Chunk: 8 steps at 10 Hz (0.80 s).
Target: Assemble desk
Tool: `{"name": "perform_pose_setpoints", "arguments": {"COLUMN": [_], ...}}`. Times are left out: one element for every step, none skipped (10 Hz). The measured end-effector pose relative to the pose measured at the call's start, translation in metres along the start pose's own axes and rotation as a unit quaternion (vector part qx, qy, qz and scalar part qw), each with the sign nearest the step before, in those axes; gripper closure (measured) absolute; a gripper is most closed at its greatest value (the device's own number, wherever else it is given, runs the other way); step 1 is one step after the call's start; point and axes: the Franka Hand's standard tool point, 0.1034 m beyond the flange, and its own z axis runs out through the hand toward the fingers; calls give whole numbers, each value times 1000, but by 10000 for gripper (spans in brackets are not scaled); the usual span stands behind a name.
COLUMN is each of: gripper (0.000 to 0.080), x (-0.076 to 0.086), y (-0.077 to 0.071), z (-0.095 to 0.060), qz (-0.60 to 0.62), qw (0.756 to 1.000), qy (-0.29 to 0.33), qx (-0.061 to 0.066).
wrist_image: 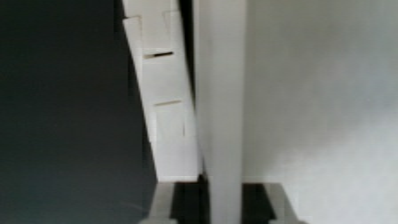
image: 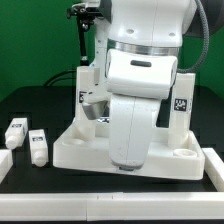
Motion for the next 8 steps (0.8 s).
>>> {"name": "perform_pose_setpoints", "arguments": {"gripper": [745, 745, 745, 745, 745, 745, 745, 745], "x": [-1, 0, 5, 12, 15, 13, 12, 12], "y": [0, 1, 5, 6, 6, 6, 5, 5], "z": [1, 2, 5, 9, 12, 13, 14, 15], "qz": [1, -16, -67, -76, -76, -72, -70, -69], "qw": [1000, 1000, 998, 997, 997, 997, 997, 997], "qy": [0, 1, 9, 16, 18, 18, 18, 18], "qx": [1, -2, -17, -22, -24, -23, -22, -22]}}
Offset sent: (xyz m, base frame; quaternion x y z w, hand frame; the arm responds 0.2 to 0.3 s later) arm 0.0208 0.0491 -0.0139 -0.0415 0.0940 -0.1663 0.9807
